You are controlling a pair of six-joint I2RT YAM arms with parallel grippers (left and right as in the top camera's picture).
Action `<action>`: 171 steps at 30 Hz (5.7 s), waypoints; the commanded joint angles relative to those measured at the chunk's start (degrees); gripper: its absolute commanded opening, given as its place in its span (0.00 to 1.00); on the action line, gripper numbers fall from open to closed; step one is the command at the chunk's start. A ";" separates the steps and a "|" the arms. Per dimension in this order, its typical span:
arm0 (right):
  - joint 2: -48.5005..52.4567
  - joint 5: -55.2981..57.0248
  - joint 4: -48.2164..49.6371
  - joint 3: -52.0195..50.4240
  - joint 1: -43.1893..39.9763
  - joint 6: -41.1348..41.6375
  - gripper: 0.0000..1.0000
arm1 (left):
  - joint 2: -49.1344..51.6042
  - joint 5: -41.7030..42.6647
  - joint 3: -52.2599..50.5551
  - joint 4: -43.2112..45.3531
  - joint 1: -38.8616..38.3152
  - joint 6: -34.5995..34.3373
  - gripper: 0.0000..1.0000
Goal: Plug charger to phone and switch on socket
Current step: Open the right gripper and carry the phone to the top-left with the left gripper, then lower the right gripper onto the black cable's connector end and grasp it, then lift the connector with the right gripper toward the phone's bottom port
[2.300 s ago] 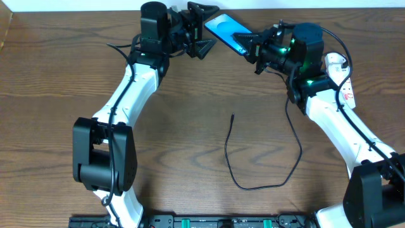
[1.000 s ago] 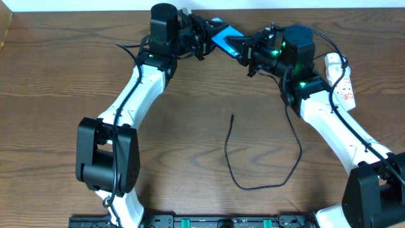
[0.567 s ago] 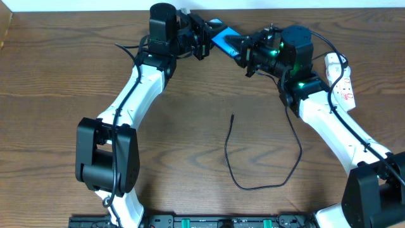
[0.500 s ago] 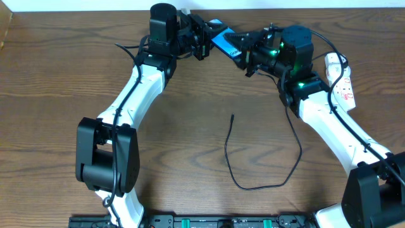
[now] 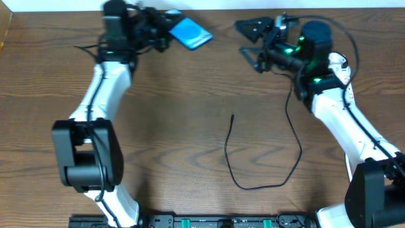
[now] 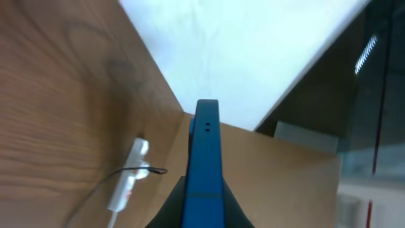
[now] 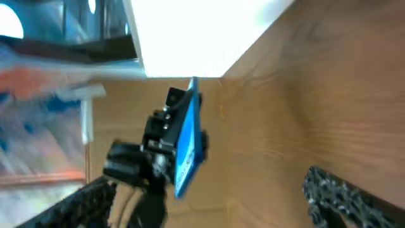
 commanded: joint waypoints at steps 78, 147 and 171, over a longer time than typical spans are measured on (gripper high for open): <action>18.75 35.26 -57.44 5.05 18.78 -30.64 0.94 | -1.70 34.97 1.16 0.55 7.72 26.01 0.07; 21.59 39.67 -52.83 5.07 21.55 -24.11 0.01 | -1.70 34.97 1.16 0.55 7.74 26.03 0.08; 21.31 -44.52 -5.01 6.60 9.14 -47.98 0.01 | -1.70 23.63 1.16 13.35 7.78 19.58 0.08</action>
